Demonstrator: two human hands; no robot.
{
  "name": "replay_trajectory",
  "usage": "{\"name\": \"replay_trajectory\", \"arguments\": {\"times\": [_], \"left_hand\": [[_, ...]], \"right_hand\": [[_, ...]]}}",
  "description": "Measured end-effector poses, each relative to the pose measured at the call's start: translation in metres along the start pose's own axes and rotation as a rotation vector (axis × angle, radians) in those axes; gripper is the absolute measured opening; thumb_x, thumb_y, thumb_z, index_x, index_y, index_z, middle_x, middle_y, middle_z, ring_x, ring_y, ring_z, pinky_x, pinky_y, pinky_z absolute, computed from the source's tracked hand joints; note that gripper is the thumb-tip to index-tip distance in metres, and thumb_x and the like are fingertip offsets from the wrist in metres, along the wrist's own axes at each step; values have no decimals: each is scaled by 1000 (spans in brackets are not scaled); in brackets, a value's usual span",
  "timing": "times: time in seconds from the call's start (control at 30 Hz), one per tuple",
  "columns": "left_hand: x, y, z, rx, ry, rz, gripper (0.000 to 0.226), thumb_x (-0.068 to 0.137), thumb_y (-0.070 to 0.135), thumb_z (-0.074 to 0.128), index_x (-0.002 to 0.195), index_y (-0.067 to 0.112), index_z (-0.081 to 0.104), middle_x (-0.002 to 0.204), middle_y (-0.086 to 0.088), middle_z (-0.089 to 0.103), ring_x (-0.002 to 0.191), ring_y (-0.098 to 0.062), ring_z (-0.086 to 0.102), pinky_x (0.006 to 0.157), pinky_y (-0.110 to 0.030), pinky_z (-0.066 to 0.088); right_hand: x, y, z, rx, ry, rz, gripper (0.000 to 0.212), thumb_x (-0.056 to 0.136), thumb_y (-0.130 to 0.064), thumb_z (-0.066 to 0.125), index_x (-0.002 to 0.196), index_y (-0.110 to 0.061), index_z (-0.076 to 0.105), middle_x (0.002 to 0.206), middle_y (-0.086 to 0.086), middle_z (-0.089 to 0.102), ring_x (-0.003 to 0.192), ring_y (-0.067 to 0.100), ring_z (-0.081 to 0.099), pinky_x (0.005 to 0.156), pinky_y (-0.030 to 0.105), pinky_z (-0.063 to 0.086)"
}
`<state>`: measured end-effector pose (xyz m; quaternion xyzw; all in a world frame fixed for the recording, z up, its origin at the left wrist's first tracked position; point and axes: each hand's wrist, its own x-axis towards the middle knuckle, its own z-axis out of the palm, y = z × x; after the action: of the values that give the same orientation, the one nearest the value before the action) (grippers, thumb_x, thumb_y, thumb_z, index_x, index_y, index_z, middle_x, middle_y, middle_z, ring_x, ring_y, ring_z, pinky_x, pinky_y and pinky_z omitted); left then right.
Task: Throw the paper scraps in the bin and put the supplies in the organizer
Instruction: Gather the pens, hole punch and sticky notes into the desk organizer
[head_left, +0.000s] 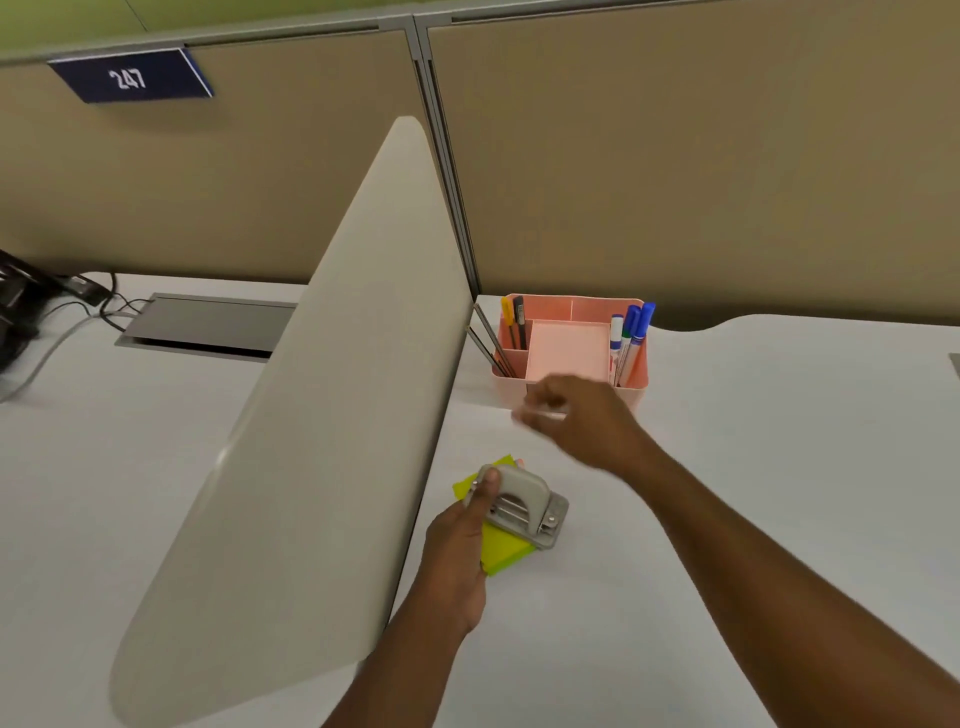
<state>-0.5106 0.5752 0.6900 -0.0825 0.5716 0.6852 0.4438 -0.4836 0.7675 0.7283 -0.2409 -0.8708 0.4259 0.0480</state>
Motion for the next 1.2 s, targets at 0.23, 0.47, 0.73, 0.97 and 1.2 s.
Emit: {"name": "replay_trajectory", "arguments": {"times": [0.23, 0.47, 0.73, 0.97, 1.2], "left_hand": [[1, 6, 21, 153, 96, 59, 63, 60, 62, 81, 105, 19, 74, 109, -11, 74, 108, -32, 67, 101, -56, 48], [9, 1, 25, 144, 95, 17, 53, 76, 60, 71, 104, 16, 74, 108, -13, 74, 104, -34, 68, 98, -56, 50], [15, -5, 2, 88, 282, -69, 19, 81, 27, 72, 97, 16, 73, 108, -10, 71, 92, -28, 65, 75, -35, 48], [8, -17, -14, 78, 271, -101, 34, 76, 22, 75, 108, 14, 70, 107, -13, 73, 102, -36, 67, 87, -44, 53], [10, -16, -11, 66, 273, -99, 36, 75, 21, 76, 109, 14, 68, 109, -15, 72, 103, -37, 65, 87, -45, 53]], "right_hand": [[-70, -10, 14, -181, -113, 31, 40, 84, -44, 65, 119, -26, 57, 113, -5, 65, 98, 15, 56, 82, 33, 48], [-49, -14, -12, 210, -140, 316, 12, 87, -30, 67, 87, -18, 65, 83, 3, 71, 71, 15, 64, 63, 29, 52], [21, -14, -6, 1385, 308, 560, 11, 92, -6, 60, 98, -14, 63, 100, 10, 72, 85, 17, 70, 65, 23, 59], [59, 0, 11, 1480, 486, 671, 23, 91, -3, 58, 112, -12, 60, 107, 11, 70, 88, 19, 71, 61, 22, 59], [51, 11, 25, 1601, 596, 611, 17, 91, -9, 62, 99, -23, 59, 112, 9, 70, 97, 23, 71, 82, 33, 59]]}}
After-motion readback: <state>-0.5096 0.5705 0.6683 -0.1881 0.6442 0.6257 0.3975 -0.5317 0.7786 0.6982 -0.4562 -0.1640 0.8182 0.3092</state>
